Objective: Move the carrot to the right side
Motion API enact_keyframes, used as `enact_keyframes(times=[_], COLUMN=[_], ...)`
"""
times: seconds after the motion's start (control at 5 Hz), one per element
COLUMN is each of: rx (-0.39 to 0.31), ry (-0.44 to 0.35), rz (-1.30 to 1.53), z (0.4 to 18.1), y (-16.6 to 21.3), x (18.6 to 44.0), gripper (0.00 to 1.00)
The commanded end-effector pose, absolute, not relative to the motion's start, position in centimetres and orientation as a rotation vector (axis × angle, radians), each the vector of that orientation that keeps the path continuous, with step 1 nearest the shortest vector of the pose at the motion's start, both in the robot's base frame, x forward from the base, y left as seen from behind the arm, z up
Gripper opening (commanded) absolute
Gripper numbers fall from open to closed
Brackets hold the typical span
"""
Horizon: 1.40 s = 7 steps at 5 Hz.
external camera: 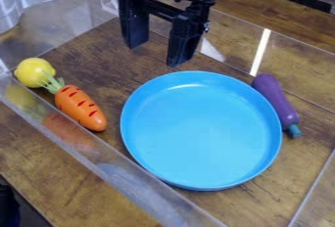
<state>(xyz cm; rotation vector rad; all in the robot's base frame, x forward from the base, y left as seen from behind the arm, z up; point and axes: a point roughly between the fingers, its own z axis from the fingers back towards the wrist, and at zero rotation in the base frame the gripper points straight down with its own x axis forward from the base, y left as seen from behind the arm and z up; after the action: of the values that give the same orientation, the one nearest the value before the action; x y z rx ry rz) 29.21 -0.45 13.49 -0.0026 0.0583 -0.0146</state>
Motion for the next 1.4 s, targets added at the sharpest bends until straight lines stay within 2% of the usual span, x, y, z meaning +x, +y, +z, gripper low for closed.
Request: enact_keyframes(times=[0.0, 1.2], rx=[-0.009, -0.040], ry=[0.072, 0.143], rz=[0.007, 0.147], z=[13.0, 10.0], y=[-0.4, 0.3], x=[29.1, 28.7], gripper=[1.00, 1.00])
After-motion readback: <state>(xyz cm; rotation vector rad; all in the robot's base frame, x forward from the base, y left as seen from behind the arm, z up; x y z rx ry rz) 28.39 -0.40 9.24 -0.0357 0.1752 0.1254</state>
